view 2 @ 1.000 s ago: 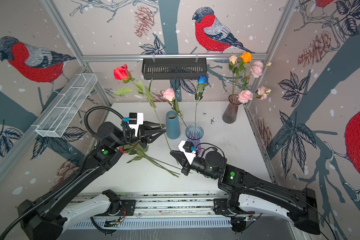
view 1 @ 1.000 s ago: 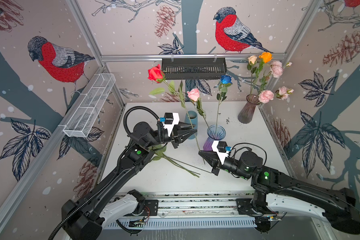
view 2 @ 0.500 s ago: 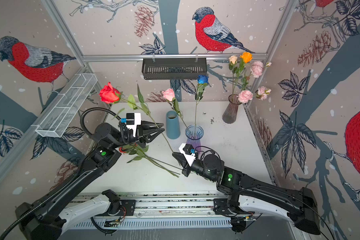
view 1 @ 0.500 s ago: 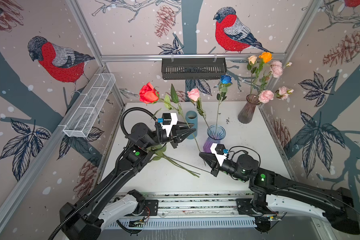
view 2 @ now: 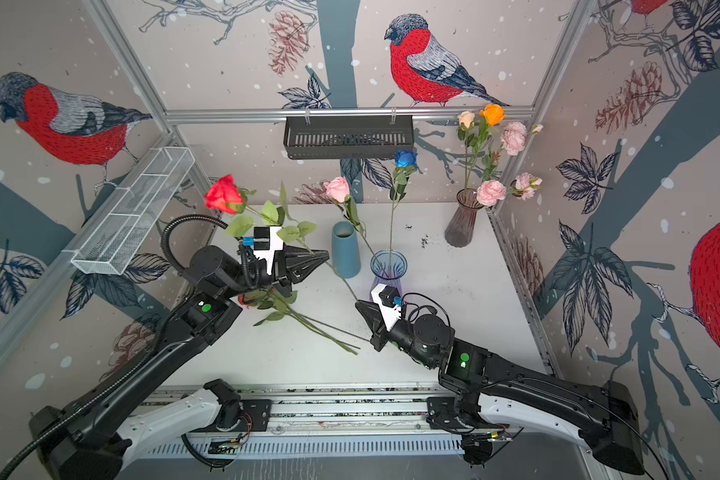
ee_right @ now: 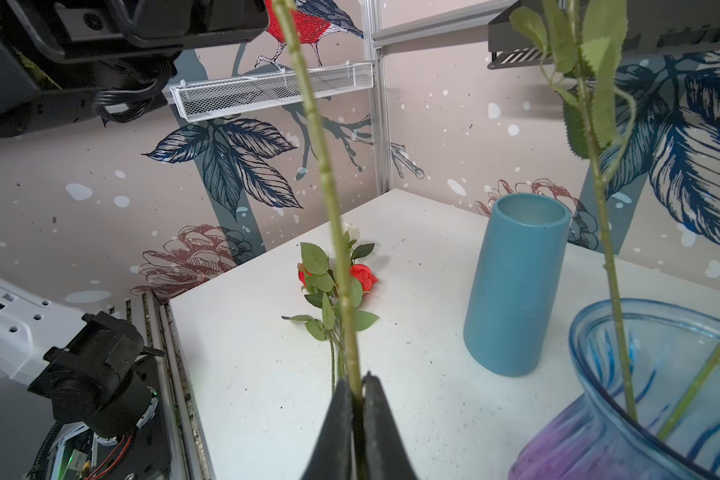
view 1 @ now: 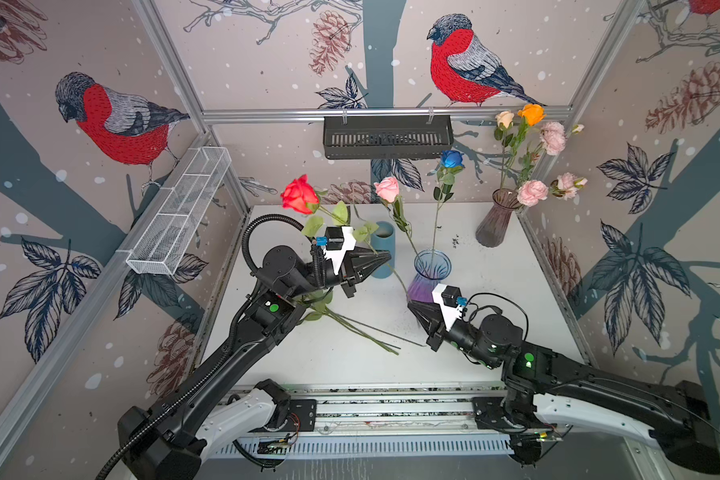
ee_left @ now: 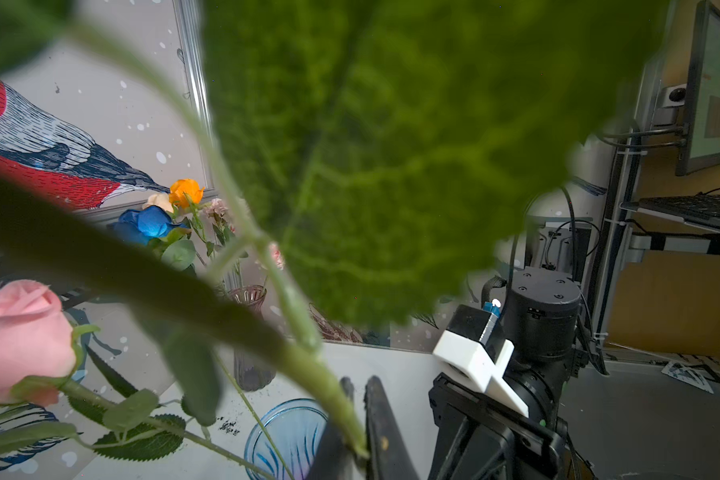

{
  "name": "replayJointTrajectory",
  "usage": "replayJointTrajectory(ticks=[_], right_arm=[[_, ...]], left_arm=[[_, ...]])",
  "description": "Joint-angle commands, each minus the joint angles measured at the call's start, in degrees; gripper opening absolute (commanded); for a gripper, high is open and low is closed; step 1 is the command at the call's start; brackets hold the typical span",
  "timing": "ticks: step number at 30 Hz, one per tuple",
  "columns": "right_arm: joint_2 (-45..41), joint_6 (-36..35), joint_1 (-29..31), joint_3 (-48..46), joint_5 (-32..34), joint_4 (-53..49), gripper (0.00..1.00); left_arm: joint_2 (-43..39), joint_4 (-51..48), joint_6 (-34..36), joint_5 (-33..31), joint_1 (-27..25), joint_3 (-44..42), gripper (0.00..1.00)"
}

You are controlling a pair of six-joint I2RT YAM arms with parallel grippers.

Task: Arrange the flowers into the vase
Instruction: 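Open the right gripper and draw it back while the left holds the rose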

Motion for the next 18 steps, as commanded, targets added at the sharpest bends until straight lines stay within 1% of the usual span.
replayJointTrajectory(ticks=[1, 2, 3, 4, 6, 7, 9, 11, 15, 18], right_arm=[[-1.3, 1.0, 0.0, 0.8, 2.6, 0.0, 0.49], [-2.1, 1.3, 0.0, 1.5, 4.9, -1.9, 0.51], [-3.0, 2.3, 0.0, 2.4, 8.6, -4.2, 0.52], [-3.9, 3.9, -0.1, 3.2, 12.8, -6.6, 0.52], [-6.0, 8.0, -0.5, 5.2, 23.8, -13.4, 0.53], [-6.9, 9.5, -0.9, 6.0, 27.7, -16.9, 0.53], [-9.3, 12.6, -2.4, 7.1, 33.1, -24.4, 0.53], [-12.6, 14.8, -3.8, 6.5, 35.7, -28.6, 0.53], [-20.9, 17.4, -6.3, 2.6, 36.0, -31.4, 0.53], [-26.1, 18.8, -7.0, 0.2, 36.2, -32.8, 0.53]], left_arm=[[0.3, 0.6, 2.0, -0.5, 0.0, 0.6, 0.00], [0.3, 0.2, 2.6, -1.1, -0.2, 0.7, 0.00], [0.4, -0.6, 3.5, -2.2, -0.7, 1.0, 0.00], [0.7, -1.8, 4.6, -3.4, -1.3, 1.5, 0.00], [1.7, -6.0, 7.4, -6.6, -3.6, 4.0, 0.00], [2.3, -7.8, 8.5, -7.8, -4.6, 5.9, 0.00], [4.0, -11.0, 9.8, -11.0, -6.6, 10.1, 0.00], [5.7, -11.9, 9.4, -12.5, -6.9, 13.5, 0.00], [9.5, -12.5, 10.9, -15.5, -7.2, 19.5, 0.00], [13.6, -14.3, 12.2, -15.7, -7.3, 24.0, 0.00]])
